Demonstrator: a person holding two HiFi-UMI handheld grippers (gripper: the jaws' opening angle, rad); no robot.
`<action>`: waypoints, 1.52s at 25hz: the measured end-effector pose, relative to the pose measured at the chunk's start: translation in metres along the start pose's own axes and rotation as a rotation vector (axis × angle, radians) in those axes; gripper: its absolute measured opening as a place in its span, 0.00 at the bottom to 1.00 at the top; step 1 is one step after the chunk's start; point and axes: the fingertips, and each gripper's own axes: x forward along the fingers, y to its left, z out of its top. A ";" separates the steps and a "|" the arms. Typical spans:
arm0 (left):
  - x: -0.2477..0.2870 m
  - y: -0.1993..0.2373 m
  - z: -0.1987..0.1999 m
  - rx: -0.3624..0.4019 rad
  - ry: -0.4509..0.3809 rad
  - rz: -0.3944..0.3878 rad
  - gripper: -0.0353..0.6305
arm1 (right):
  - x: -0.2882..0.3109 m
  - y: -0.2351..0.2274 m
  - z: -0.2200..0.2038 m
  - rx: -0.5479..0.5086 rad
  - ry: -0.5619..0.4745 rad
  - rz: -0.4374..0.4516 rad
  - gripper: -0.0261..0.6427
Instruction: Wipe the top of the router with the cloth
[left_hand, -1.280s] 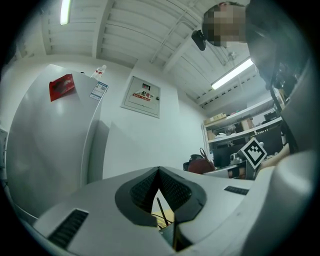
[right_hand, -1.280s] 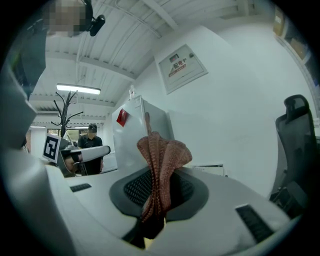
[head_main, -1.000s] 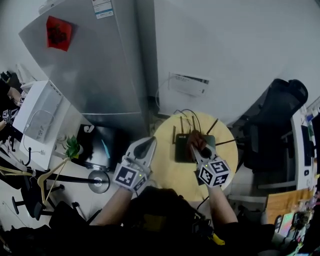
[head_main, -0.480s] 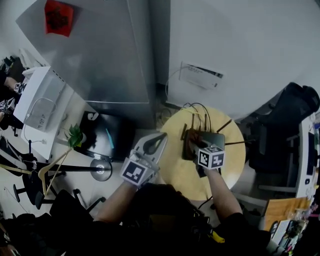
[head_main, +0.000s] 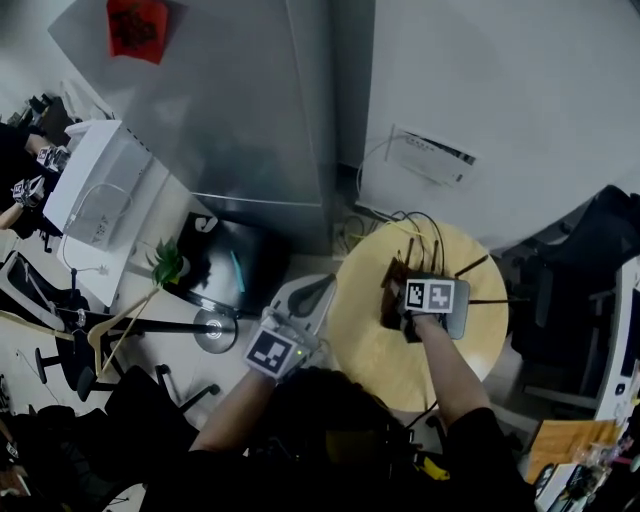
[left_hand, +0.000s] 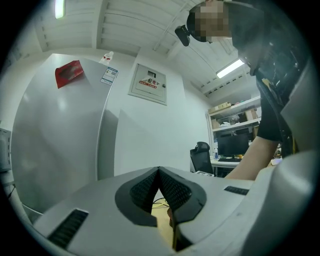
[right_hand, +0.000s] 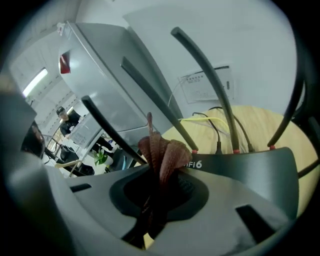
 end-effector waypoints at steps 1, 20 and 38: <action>0.000 0.001 -0.001 0.000 0.003 0.002 0.04 | 0.004 -0.004 -0.001 -0.023 0.021 -0.032 0.13; 0.015 -0.019 -0.011 -0.034 0.026 -0.065 0.04 | 0.007 -0.046 -0.008 -0.300 0.106 -0.246 0.14; 0.031 -0.039 -0.017 -0.055 0.027 -0.093 0.04 | -0.021 -0.094 -0.013 -0.291 0.097 -0.308 0.14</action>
